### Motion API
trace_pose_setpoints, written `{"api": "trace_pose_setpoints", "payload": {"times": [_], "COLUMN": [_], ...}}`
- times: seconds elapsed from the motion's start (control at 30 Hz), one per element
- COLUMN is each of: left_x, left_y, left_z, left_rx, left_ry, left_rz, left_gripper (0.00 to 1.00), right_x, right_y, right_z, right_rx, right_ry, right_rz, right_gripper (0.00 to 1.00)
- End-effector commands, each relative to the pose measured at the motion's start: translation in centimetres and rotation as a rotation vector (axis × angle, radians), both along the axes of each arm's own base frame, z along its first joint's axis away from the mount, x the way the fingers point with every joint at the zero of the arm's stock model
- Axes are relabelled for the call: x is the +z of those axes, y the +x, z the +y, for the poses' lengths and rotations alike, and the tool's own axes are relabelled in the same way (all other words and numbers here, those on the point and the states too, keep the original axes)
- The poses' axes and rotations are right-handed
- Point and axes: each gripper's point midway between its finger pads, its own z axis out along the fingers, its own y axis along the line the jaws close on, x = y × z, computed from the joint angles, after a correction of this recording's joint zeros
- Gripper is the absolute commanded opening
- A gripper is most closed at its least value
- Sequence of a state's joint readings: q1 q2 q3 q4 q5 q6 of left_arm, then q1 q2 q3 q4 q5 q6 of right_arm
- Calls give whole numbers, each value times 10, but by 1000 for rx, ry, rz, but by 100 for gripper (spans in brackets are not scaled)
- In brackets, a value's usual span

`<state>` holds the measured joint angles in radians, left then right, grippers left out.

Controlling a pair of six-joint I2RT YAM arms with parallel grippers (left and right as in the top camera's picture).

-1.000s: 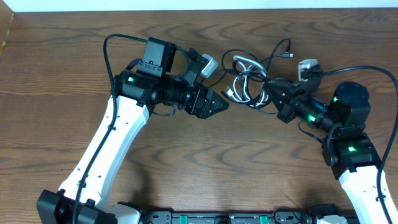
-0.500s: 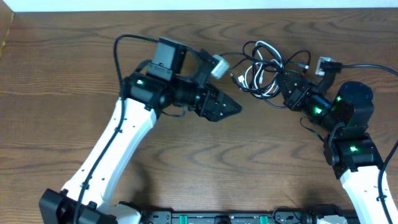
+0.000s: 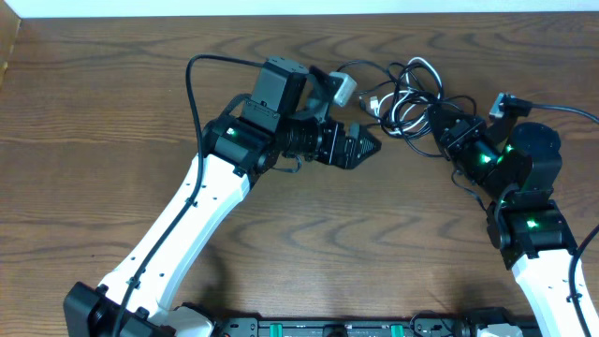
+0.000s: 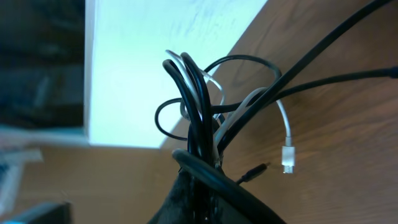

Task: Untangle cables

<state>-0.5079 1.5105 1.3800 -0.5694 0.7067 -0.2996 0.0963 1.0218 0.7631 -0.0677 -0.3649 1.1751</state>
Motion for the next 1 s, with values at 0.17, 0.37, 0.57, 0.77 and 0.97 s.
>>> {"api": "trace_pose_setpoints", "payload": {"times": [0.17,0.37,0.57,0.77,0.97], "left_x": [6,21,25,23,21], "left_y": [12,14,19,25,31], "left_z": [-8,-23,-26,-23,-19], "left_rx": [260,367,511,612,655], "left_ry": [-114,-225,-294,-323,-324], "left_rz": [284,443,605,689,670], "left_gripper": [98,98,92,72,68], "right_x": [26,32,30,28,29], "right_y": [12,17,22,22,17], "right_z": [-5,2,15,22,36], "right_rx": [-111,-127,-120,-136,-119], "right_ry": [239,362,440,544,622], "right_rz": [19,45,79,143,195], "right_gripper": [1,1,1,1,2]}}
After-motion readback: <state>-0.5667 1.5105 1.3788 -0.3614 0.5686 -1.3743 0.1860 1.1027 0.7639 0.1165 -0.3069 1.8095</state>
